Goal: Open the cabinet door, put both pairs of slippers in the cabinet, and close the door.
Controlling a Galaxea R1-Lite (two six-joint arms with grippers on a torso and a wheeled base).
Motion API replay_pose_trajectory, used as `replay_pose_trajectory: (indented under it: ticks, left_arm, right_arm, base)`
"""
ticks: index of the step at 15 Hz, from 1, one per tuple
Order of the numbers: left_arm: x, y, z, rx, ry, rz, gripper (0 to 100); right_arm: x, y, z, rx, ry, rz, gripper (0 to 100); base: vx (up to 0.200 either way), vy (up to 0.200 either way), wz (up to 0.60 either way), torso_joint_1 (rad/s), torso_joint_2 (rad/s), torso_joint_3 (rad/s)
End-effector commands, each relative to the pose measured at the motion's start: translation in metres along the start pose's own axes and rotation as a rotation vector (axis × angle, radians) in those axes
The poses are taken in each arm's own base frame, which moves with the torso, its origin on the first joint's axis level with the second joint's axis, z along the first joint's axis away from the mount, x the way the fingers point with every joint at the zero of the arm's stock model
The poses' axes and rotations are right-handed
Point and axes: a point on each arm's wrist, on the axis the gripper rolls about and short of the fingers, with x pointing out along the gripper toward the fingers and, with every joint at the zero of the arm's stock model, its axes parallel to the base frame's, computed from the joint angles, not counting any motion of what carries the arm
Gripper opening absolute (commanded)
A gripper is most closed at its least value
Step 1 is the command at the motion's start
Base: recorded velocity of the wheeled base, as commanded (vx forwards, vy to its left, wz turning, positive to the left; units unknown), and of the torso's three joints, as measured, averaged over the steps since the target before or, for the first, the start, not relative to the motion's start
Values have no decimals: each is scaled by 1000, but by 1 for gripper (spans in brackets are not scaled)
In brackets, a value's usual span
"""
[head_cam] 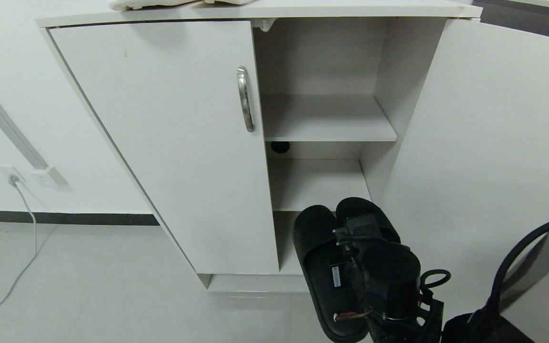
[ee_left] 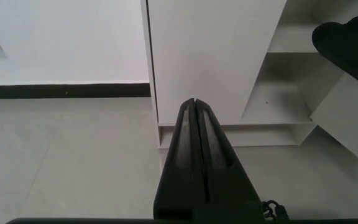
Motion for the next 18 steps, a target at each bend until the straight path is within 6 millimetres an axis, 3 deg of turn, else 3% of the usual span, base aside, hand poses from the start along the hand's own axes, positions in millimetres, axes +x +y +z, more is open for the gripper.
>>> replay_pose_trajectory:
  ticks: [1, 4, 7, 9, 14, 18]
  left_arm:
    - [0, 0, 0, 0, 1, 0, 0]
    - [0, 0, 0, 0, 1, 0, 0]
    - [0, 0, 0, 1, 1, 0, 0]
    - [0, 0, 0, 1, 1, 0, 0]
    - [0, 0, 0, 3, 1, -1, 0]
    - [0, 0, 0, 3, 1, -1, 0]
  right_arm:
    - [-9, 3, 19, 45, -43, 28, 0]
    - [26, 11, 12, 87, -46, -30, 0]
    - [75, 19, -6, 128, -14, -101, 0]
    - [95, 23, -4, 167, 12, -124, 0]
    - [109, 22, -4, 208, 88, -127, 0]
    - [109, 22, -4, 204, 88, -129, 0]
  base:
    - [0, 0, 0, 0, 0, 0]
    - [0, 0, 0, 0, 0, 0]
    - [0, 0, 0, 0, 0, 0]
    - [0, 0, 0, 0, 0, 0]
    - [0, 0, 0, 0, 0, 0]
    - [200, 0, 0, -1, 2, -1]
